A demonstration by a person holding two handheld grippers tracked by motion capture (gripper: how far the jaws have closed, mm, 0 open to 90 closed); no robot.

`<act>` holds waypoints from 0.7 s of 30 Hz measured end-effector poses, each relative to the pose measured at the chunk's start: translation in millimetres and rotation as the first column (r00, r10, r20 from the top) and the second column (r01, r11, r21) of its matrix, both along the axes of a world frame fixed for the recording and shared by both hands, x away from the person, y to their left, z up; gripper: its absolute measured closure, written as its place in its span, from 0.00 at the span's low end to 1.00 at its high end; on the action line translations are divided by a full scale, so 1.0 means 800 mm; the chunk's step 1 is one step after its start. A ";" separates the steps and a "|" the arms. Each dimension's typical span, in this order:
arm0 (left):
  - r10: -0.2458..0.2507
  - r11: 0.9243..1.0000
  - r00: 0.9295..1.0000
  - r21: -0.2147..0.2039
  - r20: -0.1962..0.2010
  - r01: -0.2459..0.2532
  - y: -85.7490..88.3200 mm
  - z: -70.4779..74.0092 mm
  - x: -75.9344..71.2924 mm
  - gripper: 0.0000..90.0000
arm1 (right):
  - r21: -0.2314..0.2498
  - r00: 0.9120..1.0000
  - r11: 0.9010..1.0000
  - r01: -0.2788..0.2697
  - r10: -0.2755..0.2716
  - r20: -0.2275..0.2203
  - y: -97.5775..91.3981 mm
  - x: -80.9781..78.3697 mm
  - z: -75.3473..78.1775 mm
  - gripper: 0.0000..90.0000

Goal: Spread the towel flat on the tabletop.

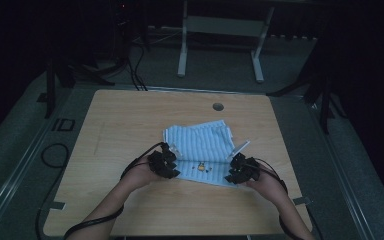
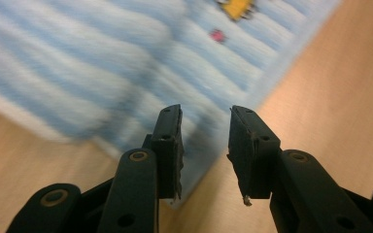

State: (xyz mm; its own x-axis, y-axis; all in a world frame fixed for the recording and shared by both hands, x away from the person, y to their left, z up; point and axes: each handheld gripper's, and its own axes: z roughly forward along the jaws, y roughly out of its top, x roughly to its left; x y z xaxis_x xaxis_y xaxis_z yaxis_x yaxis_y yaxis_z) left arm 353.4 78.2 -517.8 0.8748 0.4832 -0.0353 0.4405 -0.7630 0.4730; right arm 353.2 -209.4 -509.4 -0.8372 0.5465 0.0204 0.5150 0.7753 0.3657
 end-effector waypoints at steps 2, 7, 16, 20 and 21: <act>-0.007 1.000 1.000 0.027 -0.001 0.007 -0.003 -0.005 -0.001 0.70 | -0.006 1.000 1.000 -0.008 0.008 -0.005 -0.001 -0.009 -0.001 0.67; -0.011 0.998 1.000 0.057 0.003 0.010 -0.009 -0.013 0.001 0.70 | -0.067 1.000 0.997 -0.030 0.031 0.002 -0.001 -0.018 -0.013 0.65; 0.014 0.999 1.000 0.044 0.004 -0.014 -0.016 -0.013 0.003 0.93 | -0.094 0.999 0.995 -0.020 0.023 0.033 0.003 -0.013 -0.014 0.92; 0.032 0.998 0.999 0.061 0.005 -0.032 -0.016 0.005 -0.012 0.94 | -0.082 0.999 0.996 -0.034 0.037 0.039 0.004 -0.021 -0.005 0.92; 0.018 0.998 1.000 0.061 -0.001 -0.018 -0.013 0.016 -0.021 0.94 | -0.078 0.998 0.996 -0.043 0.047 0.045 0.003 -0.024 -0.001 0.92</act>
State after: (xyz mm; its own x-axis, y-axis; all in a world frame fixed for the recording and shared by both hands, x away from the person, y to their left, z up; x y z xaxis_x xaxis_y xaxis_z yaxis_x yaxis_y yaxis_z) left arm 336.2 67.5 -505.2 0.8659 0.5002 -0.0060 0.4549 -0.7826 0.4250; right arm 333.7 -206.9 -510.2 -0.8601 0.5066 -0.0599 0.4627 0.8242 0.3265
